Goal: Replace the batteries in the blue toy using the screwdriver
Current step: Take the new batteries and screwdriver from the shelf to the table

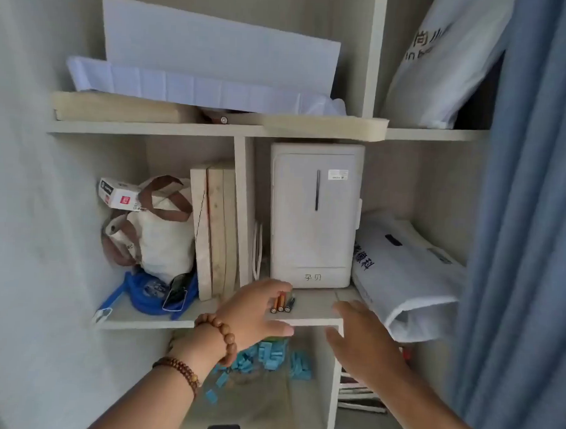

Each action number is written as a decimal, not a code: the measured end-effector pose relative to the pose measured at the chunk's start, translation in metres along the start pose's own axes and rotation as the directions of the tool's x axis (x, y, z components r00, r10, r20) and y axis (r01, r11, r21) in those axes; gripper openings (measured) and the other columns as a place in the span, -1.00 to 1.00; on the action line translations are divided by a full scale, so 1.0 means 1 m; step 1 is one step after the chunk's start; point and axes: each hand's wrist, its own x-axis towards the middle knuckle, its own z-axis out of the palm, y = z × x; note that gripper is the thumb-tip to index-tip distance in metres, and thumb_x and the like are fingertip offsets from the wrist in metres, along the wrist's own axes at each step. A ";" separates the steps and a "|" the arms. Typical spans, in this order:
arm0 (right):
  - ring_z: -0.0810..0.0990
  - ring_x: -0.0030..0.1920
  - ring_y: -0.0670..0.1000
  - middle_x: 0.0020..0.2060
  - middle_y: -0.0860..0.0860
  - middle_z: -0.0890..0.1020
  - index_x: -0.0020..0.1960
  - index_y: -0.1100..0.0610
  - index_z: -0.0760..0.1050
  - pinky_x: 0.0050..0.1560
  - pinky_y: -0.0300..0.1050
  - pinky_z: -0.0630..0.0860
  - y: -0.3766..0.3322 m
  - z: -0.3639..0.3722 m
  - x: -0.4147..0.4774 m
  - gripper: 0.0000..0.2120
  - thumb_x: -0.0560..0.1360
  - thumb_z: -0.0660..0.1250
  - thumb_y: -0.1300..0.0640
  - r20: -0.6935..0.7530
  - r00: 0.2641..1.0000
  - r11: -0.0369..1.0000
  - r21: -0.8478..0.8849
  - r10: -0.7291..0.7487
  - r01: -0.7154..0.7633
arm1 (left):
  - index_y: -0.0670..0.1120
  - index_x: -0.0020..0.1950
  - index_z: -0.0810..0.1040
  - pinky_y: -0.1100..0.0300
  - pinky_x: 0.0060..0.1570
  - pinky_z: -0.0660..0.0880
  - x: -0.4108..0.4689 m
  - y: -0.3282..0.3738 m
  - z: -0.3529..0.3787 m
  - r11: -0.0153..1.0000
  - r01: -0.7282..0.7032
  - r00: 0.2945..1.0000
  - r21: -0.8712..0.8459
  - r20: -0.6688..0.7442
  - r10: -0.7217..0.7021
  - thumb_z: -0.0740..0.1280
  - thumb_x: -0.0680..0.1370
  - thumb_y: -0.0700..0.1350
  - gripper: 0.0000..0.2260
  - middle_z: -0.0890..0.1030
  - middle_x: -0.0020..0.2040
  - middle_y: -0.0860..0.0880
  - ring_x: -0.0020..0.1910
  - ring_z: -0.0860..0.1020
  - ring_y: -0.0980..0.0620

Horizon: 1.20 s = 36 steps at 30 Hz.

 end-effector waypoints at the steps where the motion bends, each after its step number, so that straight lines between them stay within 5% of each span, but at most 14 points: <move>1: 0.46 0.36 -0.01 0.37 -0.05 0.45 0.46 0.01 0.35 0.31 -0.06 0.48 0.004 0.005 0.010 -0.57 0.61 0.23 -0.02 -0.019 0.999 0.999 -0.032 -0.026 0.025 | 0.14 0.49 0.33 0.19 0.38 0.42 0.009 -0.002 0.004 0.999 0.005 1.000 -0.033 -0.008 -0.005 0.52 0.43 0.08 -0.33 0.42 0.44 0.15 0.36 0.45 0.16; 6: 0.45 0.32 0.05 0.28 -0.01 0.45 0.33 0.02 0.45 0.18 -0.09 0.56 0.010 0.020 0.044 -0.70 0.61 0.21 0.08 -0.078 0.984 0.970 -0.199 -0.159 0.141 | 0.19 0.51 0.27 0.31 0.36 0.20 0.047 -0.009 0.023 1.000 0.007 1.000 -0.029 0.004 -0.007 0.45 0.45 0.20 -0.32 0.29 0.48 0.23 0.43 0.29 0.24; 12: 0.55 -0.07 0.16 -0.08 0.08 0.56 -0.13 0.06 0.58 -0.10 0.06 0.58 0.032 0.037 0.073 -0.89 0.35 0.37 0.19 -0.100 0.979 0.937 -0.320 -0.180 0.139 | 0.23 0.50 0.23 0.14 0.51 0.16 0.066 -0.031 0.046 0.998 0.057 0.998 -0.018 0.029 -0.057 0.37 0.48 0.29 -0.36 0.17 0.53 0.28 0.51 0.14 0.22; 16: 0.51 0.02 0.21 -0.03 0.10 0.53 -0.11 0.02 0.52 0.10 0.14 0.47 0.039 0.042 0.088 -0.76 0.42 0.08 0.16 -0.049 0.988 0.908 -0.402 -0.148 0.116 | 0.24 0.50 0.25 0.13 0.54 0.12 0.078 -0.037 0.061 0.991 -0.001 1.000 0.131 -0.029 0.005 0.23 0.53 0.30 -0.45 0.16 0.51 0.26 0.52 0.12 0.19; 20: 0.49 0.02 0.21 -0.10 0.11 0.52 -0.18 0.03 0.50 0.11 0.11 0.45 0.043 0.049 0.099 -0.80 0.39 0.10 0.16 -0.087 0.994 0.918 -0.395 -0.071 0.031 | 0.14 0.27 0.47 0.08 0.13 0.55 0.086 -0.042 0.069 0.920 -0.095 0.983 0.379 -0.109 0.147 0.19 0.54 0.23 -0.64 0.46 0.24 0.08 0.16 0.50 0.00; 24: 0.41 0.06 0.20 -0.11 0.08 0.49 -0.11 0.03 0.51 0.13 0.17 0.33 0.051 0.056 0.107 -0.51 0.44 -0.22 0.19 0.012 0.983 0.868 -0.467 -0.185 0.169 | 0.04 0.02 0.58 0.00 -0.13 0.56 0.095 -0.046 0.077 0.853 -0.162 0.937 0.497 -0.194 0.291 0.20 0.58 0.14 -0.75 0.54 -0.04 0.02 -0.10 0.54 -0.06; 27: 0.46 -0.20 0.16 -0.36 0.05 0.48 -0.37 0.06 0.52 -0.15 0.15 0.47 0.043 0.050 0.107 -0.72 0.39 0.11 0.26 -0.061 0.977 0.826 -0.547 -0.204 0.138 | 0.01 -0.03 0.61 0.00 -0.14 0.56 0.101 -0.047 0.076 0.848 -0.149 0.939 0.509 -0.196 0.283 0.20 0.59 0.14 -0.72 0.57 -0.09 0.01 -0.09 0.55 -0.06; 32: 0.46 -0.28 0.15 -0.44 0.04 0.46 -0.46 0.08 0.52 -0.22 0.12 0.44 0.046 0.050 0.106 -0.81 0.29 0.33 0.29 -0.134 0.950 0.781 -0.607 -0.283 0.147 | 0.00 -0.11 0.62 0.07 -0.10 0.55 0.108 -0.049 0.080 0.934 -0.133 0.949 0.333 -0.230 0.217 0.28 0.54 0.10 -0.79 0.52 -0.12 0.04 -0.07 0.53 0.02; 36: 0.47 -0.36 0.13 -0.51 0.04 0.45 -0.54 0.11 0.51 -0.37 0.10 0.55 0.043 0.046 0.103 -0.77 0.12 0.55 0.26 -0.196 0.929 0.808 -0.569 -0.315 0.154 | 0.03 -0.14 0.60 0.37 -0.03 0.35 0.111 -0.044 0.086 0.970 -0.080 0.944 0.231 -0.296 0.148 0.30 0.49 0.00 -0.90 0.46 -0.12 0.07 -0.08 0.48 0.09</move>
